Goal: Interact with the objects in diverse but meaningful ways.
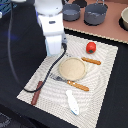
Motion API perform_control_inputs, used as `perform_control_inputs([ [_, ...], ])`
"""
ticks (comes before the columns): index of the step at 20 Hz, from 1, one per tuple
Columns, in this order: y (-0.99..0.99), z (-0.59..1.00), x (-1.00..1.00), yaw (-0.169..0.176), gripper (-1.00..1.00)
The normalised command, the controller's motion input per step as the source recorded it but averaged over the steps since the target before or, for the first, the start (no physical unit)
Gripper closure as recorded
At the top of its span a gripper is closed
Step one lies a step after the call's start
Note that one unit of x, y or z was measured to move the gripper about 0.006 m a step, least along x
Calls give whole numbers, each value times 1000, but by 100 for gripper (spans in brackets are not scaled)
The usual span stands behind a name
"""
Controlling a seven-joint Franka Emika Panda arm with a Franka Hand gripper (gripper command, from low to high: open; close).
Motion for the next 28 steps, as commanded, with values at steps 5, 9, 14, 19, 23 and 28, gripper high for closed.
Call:
perform_control_inputs([
  [5,75,-187,-6,26,100],
  [9,121,-374,-134,50,100],
  [14,42,-415,-139,42,100],
  [19,0,49,-41,19,100],
  [23,98,971,-210,-19,-100],
  [28,216,1000,-246,-1,-100],
])
